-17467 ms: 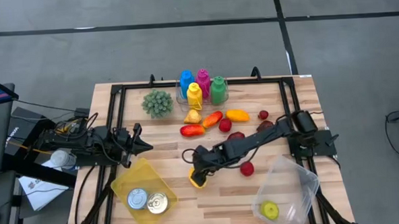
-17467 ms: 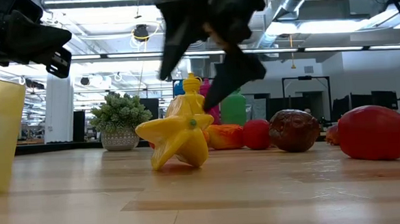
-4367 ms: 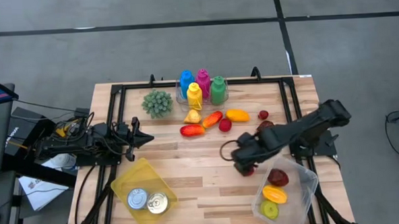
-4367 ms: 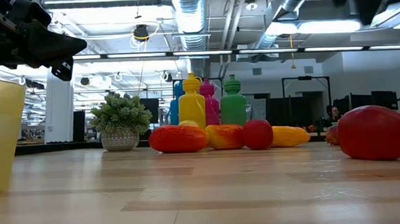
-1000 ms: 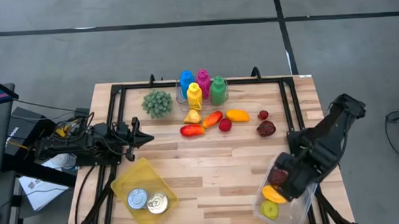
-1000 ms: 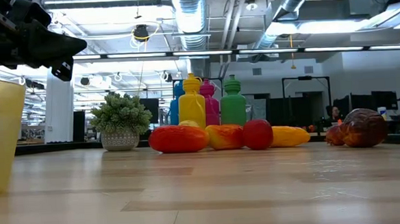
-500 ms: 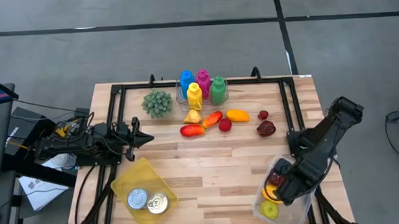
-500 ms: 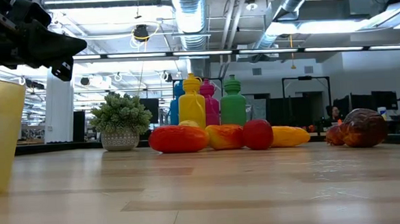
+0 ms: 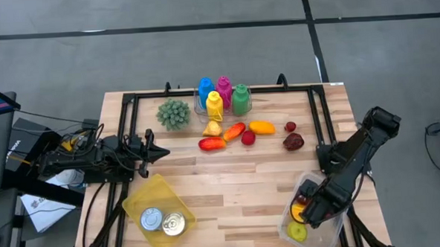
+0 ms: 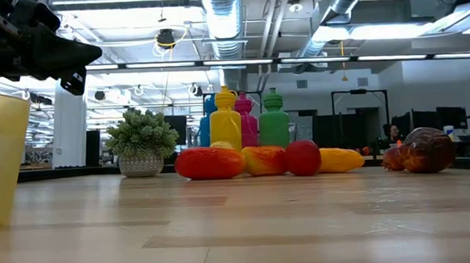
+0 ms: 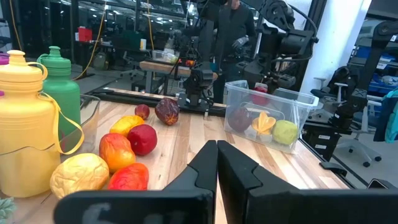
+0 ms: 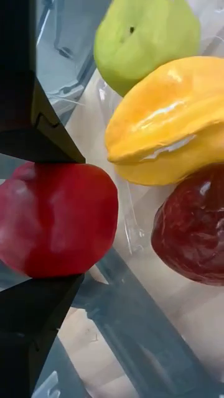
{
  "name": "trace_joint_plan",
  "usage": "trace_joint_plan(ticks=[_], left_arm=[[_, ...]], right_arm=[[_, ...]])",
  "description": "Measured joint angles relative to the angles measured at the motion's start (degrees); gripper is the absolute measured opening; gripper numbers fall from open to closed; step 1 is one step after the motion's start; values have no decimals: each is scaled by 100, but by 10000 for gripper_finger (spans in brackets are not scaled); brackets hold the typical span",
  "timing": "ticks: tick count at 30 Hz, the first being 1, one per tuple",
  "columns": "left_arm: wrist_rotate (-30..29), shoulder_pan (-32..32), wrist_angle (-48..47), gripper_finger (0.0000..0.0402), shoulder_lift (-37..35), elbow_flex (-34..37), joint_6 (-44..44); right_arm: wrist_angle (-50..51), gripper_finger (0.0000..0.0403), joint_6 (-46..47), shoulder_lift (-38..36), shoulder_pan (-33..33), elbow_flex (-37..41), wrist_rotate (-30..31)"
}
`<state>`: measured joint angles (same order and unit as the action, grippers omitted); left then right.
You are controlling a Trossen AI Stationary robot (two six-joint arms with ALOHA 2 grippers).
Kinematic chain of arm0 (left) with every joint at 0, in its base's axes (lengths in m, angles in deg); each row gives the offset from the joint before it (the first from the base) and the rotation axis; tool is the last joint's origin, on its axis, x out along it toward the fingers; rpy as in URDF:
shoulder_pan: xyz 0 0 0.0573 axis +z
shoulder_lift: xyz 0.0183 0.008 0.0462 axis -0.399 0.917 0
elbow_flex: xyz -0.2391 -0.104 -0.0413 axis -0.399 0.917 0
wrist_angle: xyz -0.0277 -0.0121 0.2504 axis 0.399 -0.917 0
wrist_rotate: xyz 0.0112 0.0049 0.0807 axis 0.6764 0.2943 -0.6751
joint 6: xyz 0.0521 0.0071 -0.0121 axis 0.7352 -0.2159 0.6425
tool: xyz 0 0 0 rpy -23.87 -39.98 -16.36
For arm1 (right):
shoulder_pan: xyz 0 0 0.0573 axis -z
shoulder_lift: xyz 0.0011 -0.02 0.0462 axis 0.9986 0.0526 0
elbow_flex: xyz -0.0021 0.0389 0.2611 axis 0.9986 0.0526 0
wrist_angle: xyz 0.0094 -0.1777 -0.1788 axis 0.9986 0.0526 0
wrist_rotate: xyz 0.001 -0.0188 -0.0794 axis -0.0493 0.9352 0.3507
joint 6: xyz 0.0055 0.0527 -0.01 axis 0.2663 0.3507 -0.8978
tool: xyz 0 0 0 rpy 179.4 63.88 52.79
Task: Pick & Place Food Item
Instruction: Put the bottom red tomato into the white bin
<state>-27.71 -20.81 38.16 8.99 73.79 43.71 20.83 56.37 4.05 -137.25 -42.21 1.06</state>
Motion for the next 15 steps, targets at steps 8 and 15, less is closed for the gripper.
trace_joint_plan(ticks=[8,15], left_arm=[[0,1,0,0,0,0,0],[0,1,1,0,0,0,-1]], right_arm=[[-34,256,-84,0,-36,16,6],[-58,260,-148,0,-34,16,-57]])
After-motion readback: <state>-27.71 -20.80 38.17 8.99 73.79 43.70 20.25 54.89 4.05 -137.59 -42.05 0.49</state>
